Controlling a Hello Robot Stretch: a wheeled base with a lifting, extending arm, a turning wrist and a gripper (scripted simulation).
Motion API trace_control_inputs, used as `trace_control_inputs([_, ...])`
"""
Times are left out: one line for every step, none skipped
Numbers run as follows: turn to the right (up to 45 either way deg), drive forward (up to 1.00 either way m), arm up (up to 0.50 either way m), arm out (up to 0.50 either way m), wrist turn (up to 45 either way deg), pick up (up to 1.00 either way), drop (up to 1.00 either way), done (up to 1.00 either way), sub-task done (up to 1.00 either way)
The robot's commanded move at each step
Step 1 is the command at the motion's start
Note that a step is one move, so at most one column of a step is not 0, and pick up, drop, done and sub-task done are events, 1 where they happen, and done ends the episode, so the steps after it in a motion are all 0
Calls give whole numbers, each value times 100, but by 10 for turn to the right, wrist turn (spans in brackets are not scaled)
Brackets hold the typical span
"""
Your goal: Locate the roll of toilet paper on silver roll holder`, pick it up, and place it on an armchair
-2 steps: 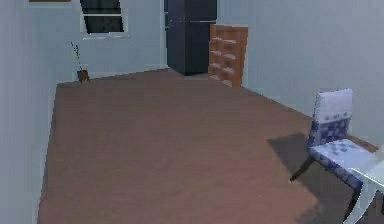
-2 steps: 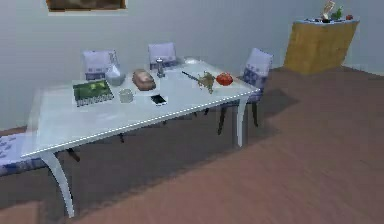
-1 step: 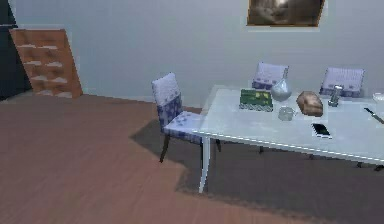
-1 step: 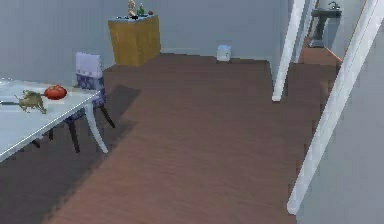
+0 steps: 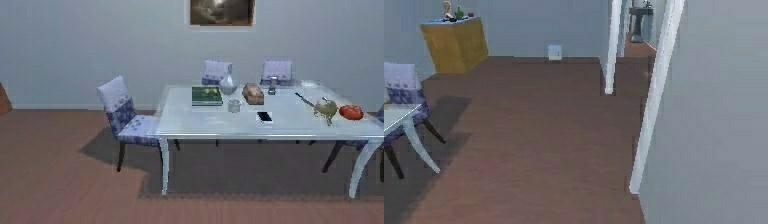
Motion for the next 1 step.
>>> trace_control_inputs([0, 5, 0, 0, 0, 0, 0, 0, 0])
